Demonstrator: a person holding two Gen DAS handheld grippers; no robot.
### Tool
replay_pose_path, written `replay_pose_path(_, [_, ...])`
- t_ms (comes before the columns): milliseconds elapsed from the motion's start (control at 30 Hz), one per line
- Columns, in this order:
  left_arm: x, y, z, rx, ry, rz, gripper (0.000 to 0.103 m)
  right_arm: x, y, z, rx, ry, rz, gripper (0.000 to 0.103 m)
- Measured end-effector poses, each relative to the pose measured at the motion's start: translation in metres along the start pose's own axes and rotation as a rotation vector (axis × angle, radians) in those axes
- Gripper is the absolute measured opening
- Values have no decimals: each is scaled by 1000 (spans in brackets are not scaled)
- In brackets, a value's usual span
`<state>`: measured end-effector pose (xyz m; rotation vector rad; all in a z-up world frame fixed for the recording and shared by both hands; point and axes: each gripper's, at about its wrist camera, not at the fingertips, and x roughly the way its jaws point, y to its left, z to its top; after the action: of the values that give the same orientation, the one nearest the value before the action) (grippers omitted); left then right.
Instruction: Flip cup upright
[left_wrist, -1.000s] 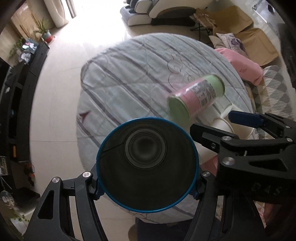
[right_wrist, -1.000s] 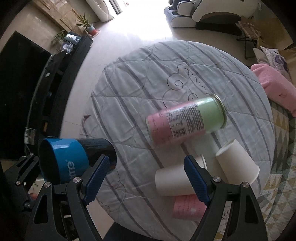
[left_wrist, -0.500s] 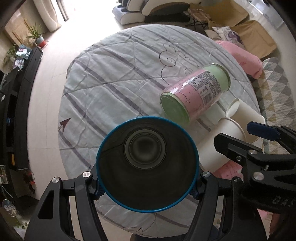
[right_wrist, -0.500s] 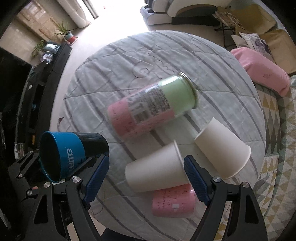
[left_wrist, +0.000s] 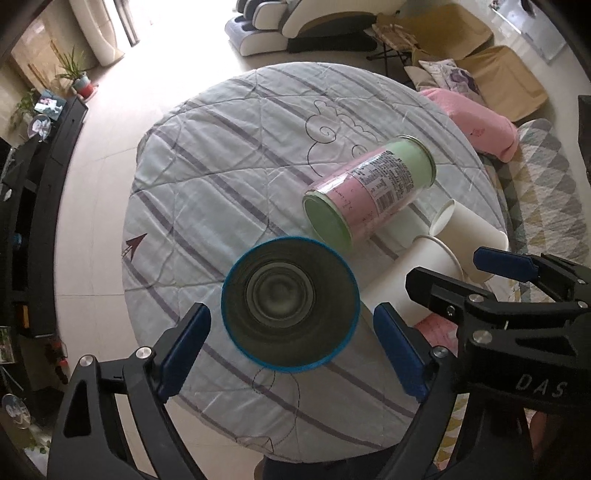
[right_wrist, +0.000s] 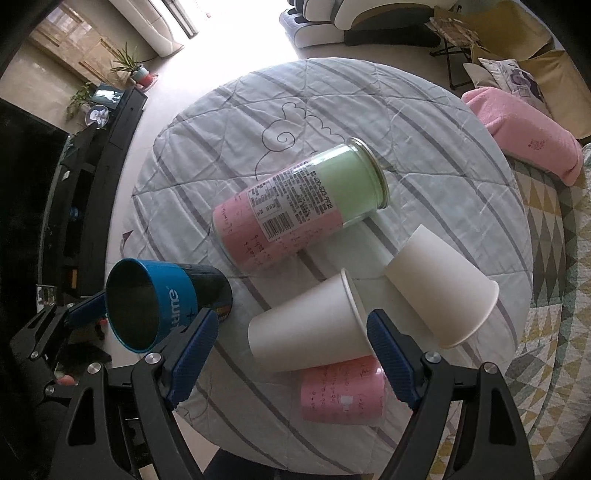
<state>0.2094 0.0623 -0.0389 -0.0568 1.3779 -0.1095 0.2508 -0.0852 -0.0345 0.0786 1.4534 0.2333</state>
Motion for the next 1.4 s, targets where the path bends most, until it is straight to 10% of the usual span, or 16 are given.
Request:
replay_pose_path(633, [-59, -79, 39, 240, -91, 184, 92, -61, -64, 1, 119, -73, 77, 84])
replay_pose_path(1400, [68, -145, 113, 801, 210, 150, 91, -6, -137, 0, 595, -38, 21, 84])
